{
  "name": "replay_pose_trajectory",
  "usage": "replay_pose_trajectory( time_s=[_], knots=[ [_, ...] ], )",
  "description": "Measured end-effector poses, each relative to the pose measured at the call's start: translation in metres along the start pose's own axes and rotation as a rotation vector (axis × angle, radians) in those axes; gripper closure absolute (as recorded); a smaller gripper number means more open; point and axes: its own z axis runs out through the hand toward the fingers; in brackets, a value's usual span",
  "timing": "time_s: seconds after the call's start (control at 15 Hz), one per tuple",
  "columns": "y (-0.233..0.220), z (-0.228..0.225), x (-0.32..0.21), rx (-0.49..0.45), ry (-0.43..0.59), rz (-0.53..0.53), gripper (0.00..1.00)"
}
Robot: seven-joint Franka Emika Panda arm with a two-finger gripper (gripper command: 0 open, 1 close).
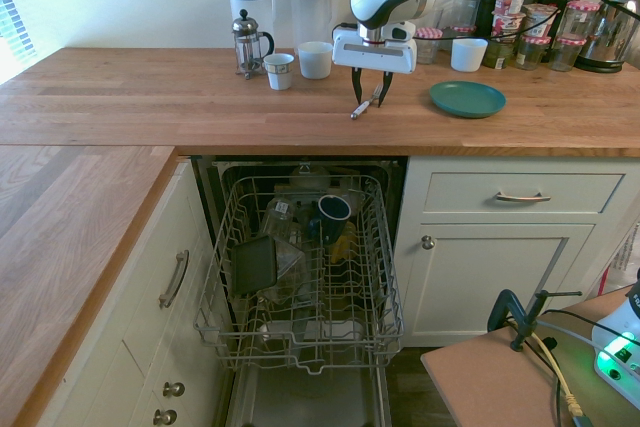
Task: Put the fork in the dishwasher
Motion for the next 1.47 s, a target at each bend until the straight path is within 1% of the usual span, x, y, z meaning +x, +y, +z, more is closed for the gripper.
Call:
replay_pose_trajectory(
  time_s=[0.67, 0.87, 1.07, 1.27, 1.47],
  knots=[
    [0.000, -0.002, -0.001, 0.005, -0.004, -0.011, 1.00],
    [0.005, -0.014, -0.002, 0.035, -0.008, -0.029, 1.00],
    [0.036, -0.054, -0.009, 0.067, -0.001, -0.058, 1.00],
    [0.085, -0.093, -0.036, 0.083, 0.003, -0.124, 1.00],
    [0.144, -0.100, -0.069, 0.072, 0.003, -0.204, 1.00]
  ],
)
